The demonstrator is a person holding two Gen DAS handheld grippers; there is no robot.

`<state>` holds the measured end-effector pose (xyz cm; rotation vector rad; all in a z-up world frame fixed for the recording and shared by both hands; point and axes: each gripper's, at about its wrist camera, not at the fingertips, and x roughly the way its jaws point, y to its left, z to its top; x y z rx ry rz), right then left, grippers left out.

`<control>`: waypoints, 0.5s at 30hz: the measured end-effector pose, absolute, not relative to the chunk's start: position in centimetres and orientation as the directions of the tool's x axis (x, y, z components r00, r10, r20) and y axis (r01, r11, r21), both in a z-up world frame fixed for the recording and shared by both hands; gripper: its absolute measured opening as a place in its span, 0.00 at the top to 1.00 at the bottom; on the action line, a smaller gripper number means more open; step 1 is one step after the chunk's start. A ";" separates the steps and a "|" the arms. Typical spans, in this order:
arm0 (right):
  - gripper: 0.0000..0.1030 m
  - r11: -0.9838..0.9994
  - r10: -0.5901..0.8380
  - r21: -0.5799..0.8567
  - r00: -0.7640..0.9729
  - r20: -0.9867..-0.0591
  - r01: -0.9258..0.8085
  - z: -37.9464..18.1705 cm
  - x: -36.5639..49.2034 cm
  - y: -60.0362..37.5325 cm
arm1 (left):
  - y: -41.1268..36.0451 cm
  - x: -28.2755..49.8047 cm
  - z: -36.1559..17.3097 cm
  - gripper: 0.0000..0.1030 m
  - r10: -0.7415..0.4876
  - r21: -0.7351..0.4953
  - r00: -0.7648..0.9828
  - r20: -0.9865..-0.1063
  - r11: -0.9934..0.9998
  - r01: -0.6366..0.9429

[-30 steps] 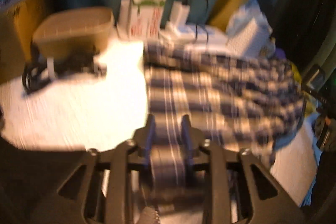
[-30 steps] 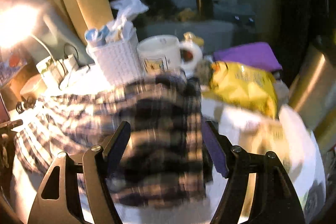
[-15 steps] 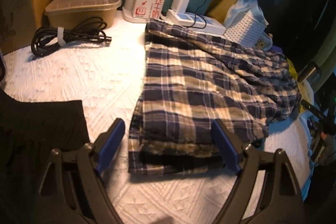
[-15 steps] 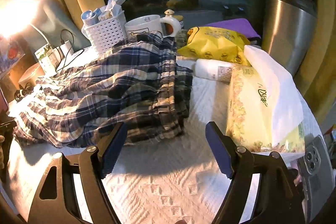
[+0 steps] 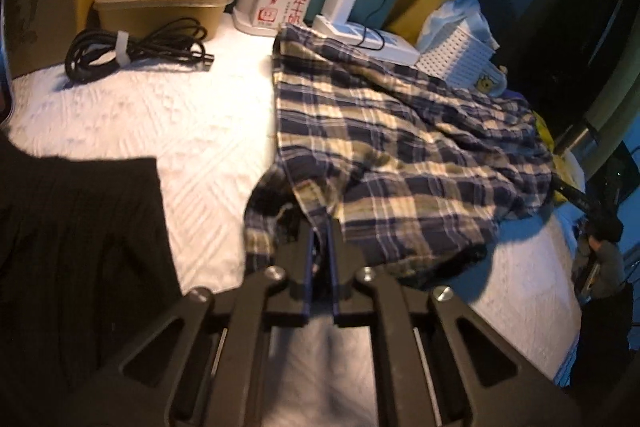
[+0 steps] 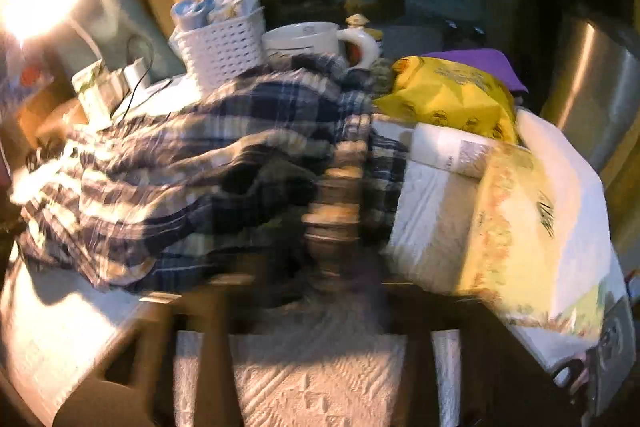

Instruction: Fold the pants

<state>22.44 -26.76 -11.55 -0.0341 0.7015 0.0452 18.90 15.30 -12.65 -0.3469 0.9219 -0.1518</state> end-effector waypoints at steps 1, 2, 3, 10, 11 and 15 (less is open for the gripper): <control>0.90 0.997 0.013 -0.049 0.763 -0.646 -0.058 -11.5 22.2 -26.4 | 15.7 18.5 -12.5 0.95 -0.285 -0.380 0.603 -0.745 0.925 -0.032; 0.93 0.996 -0.009 -0.076 0.765 -0.644 -0.052 -11.3 21.9 -26.1 | 16.1 18.1 -12.3 0.95 -0.291 -0.396 0.606 -0.740 0.917 -0.043; 0.93 0.996 -0.012 -0.076 0.768 -0.640 -0.047 -11.1 21.6 -26.1 | 16.5 17.7 -12.1 0.95 -0.290 -0.404 0.608 -0.739 0.913 -0.055; 0.93 0.999 0.007 -0.031 0.781 -0.624 -0.033 -8.7 18.9 -27.3 | 17.4 16.2 -11.4 0.96 -0.210 -0.326 0.609 -0.765 0.942 -0.085; 0.93 0.999 0.002 -0.039 0.778 -0.629 -0.035 -8.8 18.8 -27.2 | 17.3 16.4 -11.3 0.95 -0.210 -0.321 0.610 -0.764 0.944 -0.078; 0.93 0.998 -0.028 -0.065 0.736 -0.676 -0.021 -10.7 19.3 -26.8 | 16.7 18.0 -11.4 0.94 -0.171 -0.280 0.583 -0.794 0.955 -0.101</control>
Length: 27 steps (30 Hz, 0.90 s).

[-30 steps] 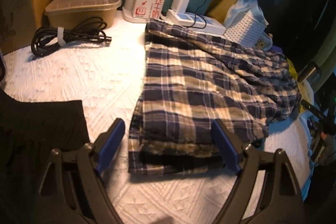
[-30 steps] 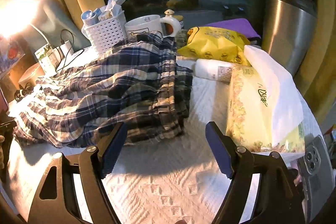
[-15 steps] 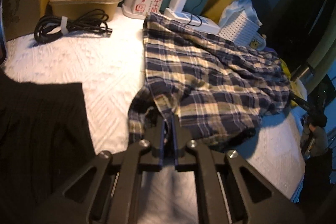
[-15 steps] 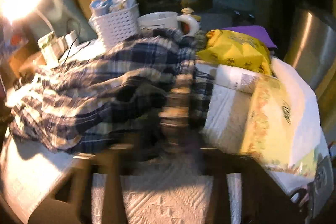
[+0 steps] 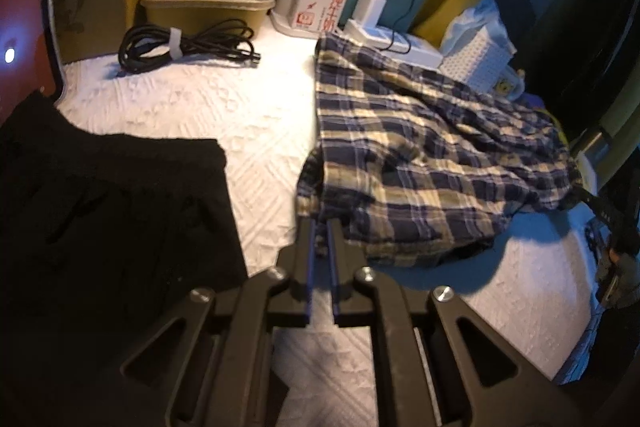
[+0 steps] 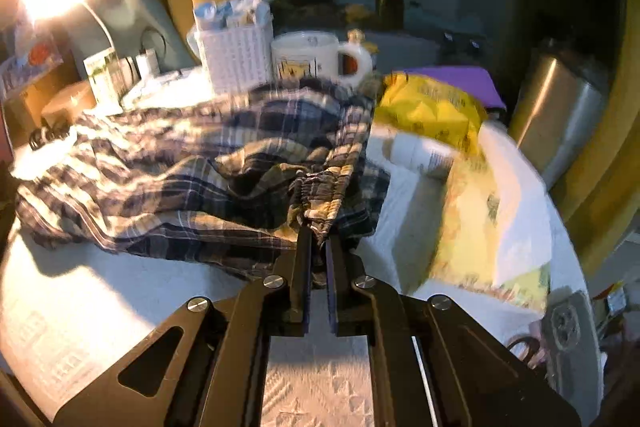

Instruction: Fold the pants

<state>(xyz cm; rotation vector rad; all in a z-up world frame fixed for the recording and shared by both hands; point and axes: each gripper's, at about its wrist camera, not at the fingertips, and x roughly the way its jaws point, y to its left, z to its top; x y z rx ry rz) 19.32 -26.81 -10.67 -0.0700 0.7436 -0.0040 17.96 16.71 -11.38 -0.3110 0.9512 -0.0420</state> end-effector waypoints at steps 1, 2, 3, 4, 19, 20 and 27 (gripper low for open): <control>0.93 0.997 -0.037 -0.072 0.727 -0.685 -0.018 -11.1 19.5 -26.6 | 16.6 18.0 -11.3 0.92 -0.165 -0.274 0.589 -0.791 0.957 -0.100; 0.92 0.997 -0.039 -0.076 0.727 -0.686 -0.018 -11.3 19.4 -26.5 | 16.3 18.1 -11.0 0.91 -0.153 -0.263 0.605 -0.781 0.960 -0.097; 0.85 0.997 -0.042 -0.079 0.730 -0.683 -0.017 -11.4 19.3 -26.5 | 16.1 18.1 -10.9 0.90 -0.143 -0.251 0.618 -0.773 0.964 -0.092; 0.80 0.997 -0.047 -0.081 0.733 -0.679 -0.011 -11.5 19.1 -26.6 | 15.7 18.3 -10.7 0.89 -0.135 -0.236 0.624 -0.769 0.968 -0.082; 0.32 0.999 -0.007 -0.032 0.743 -0.669 -0.020 -11.6 18.4 -26.7 | 14.9 21.2 -12.0 0.56 -0.105 -0.204 0.616 -0.780 0.975 -0.092; 0.32 0.999 -0.004 -0.028 0.741 -0.672 -0.020 -11.8 18.5 -26.6 | 14.8 21.3 -12.3 0.51 -0.124 -0.215 0.604 -0.787 0.973 -0.081; 0.32 0.999 0.007 -0.019 0.733 -0.681 -0.027 -12.3 19.2 -26.2 | 13.2 22.1 -13.4 0.47 -0.095 -0.142 0.573 -0.814 0.989 -0.036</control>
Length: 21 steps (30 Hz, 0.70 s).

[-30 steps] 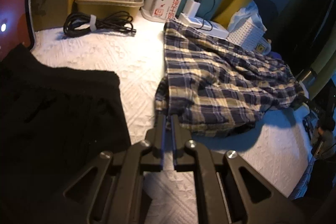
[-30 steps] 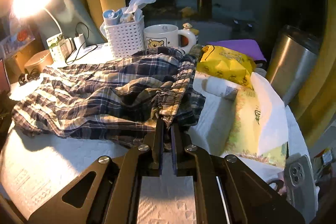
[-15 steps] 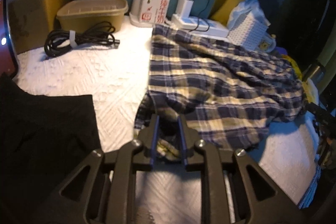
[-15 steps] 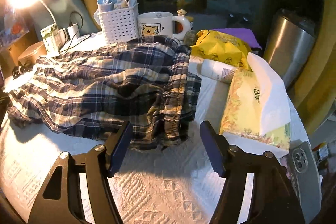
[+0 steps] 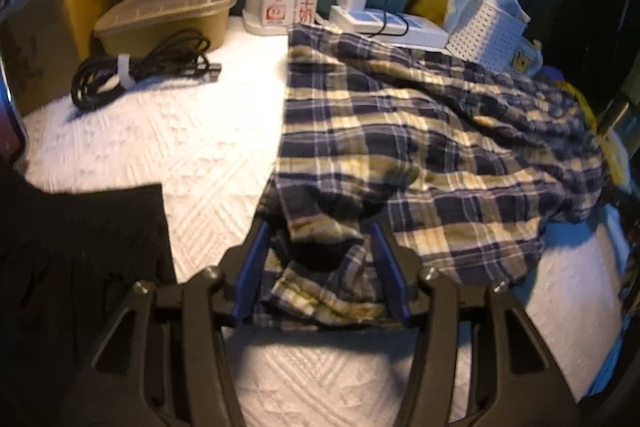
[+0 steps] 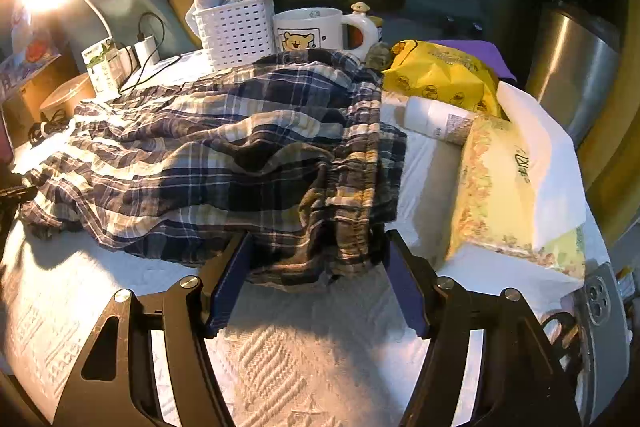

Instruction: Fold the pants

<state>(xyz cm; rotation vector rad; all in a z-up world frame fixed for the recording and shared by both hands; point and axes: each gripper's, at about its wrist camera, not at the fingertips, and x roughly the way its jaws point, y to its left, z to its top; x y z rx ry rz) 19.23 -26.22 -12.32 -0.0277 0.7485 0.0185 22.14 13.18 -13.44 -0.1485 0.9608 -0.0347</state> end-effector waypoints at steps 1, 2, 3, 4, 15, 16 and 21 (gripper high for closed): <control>0.32 1.000 0.007 -0.016 0.732 -0.681 -0.025 -12.4 19.3 -26.2 | 13.1 22.2 -13.5 0.48 -0.097 -0.136 0.582 -0.808 0.990 -0.024; 0.32 1.000 0.008 -0.013 0.731 -0.682 -0.022 -12.4 19.4 -26.2 | 13.1 22.2 -13.5 0.50 -0.098 -0.132 0.587 -0.804 0.991 -0.016; 0.32 1.000 0.011 -0.006 0.730 -0.683 -0.020 -12.5 19.4 -26.3 | 13.2 22.2 -13.6 0.58 -0.096 -0.129 0.593 -0.799 0.992 -0.013; 0.32 1.000 0.014 -0.001 0.731 -0.682 -0.020 -12.6 19.4 -26.4 | 13.4 22.3 -13.7 0.84 -0.092 -0.125 0.589 -0.803 0.992 -0.016; 0.80 1.000 0.027 0.016 0.737 -0.676 -0.022 -12.6 19.4 -26.9 | 15.3 19.4 -13.3 0.94 -0.082 -0.186 0.598 -0.797 0.976 -0.114; 0.80 1.000 0.023 0.009 0.737 -0.676 -0.023 -12.6 19.5 -26.7 | 15.3 19.2 -13.1 0.94 -0.084 -0.188 0.593 -0.801 0.975 -0.115; 0.93 0.999 0.001 -0.029 0.745 -0.667 -0.027 -12.8 20.1 -26.3 | 15.1 18.4 -12.8 0.94 -0.111 -0.209 0.573 -0.812 0.972 -0.107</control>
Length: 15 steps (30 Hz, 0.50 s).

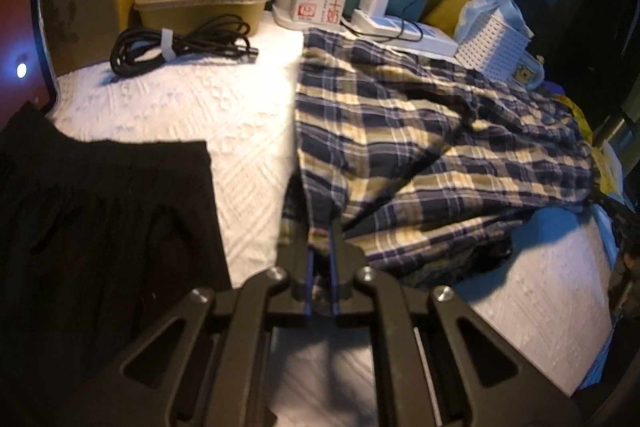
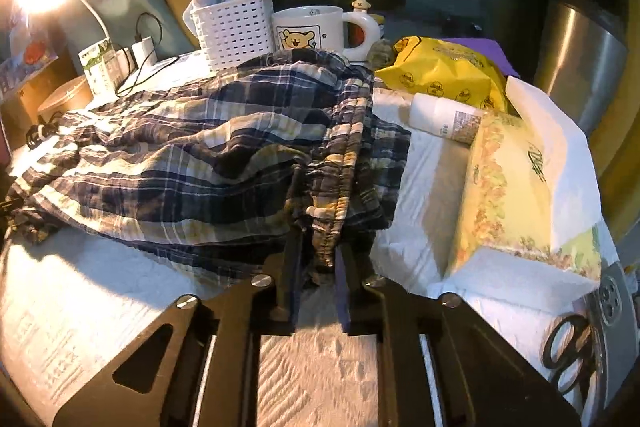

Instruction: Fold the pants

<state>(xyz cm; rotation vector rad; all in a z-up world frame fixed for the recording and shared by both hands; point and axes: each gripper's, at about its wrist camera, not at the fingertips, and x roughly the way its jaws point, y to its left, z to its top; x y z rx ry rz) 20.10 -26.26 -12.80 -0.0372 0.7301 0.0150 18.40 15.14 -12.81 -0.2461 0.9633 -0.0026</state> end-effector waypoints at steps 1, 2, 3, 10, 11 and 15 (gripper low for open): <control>0.93 0.998 -0.019 -0.057 0.751 -0.660 -0.025 -12.5 20.0 -26.0 | 15.0 18.2 -12.7 0.94 -0.117 -0.212 0.568 -0.815 0.972 -0.103; 0.94 0.995 -0.036 -0.090 0.755 -0.655 -0.031 -11.9 19.8 -25.6 | 14.9 17.8 -12.3 0.94 -0.121 -0.214 0.568 -0.814 0.972 -0.100; 0.94 0.993 -0.045 -0.111 0.757 -0.651 -0.037 -11.4 19.6 -25.4 | 14.8 17.4 -11.9 0.94 -0.125 -0.217 0.570 -0.812 0.971 -0.097; 0.93 0.979 -0.076 -0.192 0.758 -0.648 -0.065 -9.8 19.7 -25.3 | 14.6 17.3 -11.6 0.92 -0.122 -0.194 0.577 -0.807 0.979 -0.064; 0.93 0.977 -0.084 -0.200 0.732 -0.676 -0.072 -10.9 20.7 -25.4 | 14.6 18.3 -12.5 0.92 -0.125 -0.184 0.541 -0.832 0.981 -0.055; 0.93 0.972 -0.117 -0.226 0.702 -0.702 -0.063 -13.2 21.8 -25.7 | 16.2 19.3 -12.4 0.86 -0.138 -0.198 0.540 -0.830 0.979 -0.055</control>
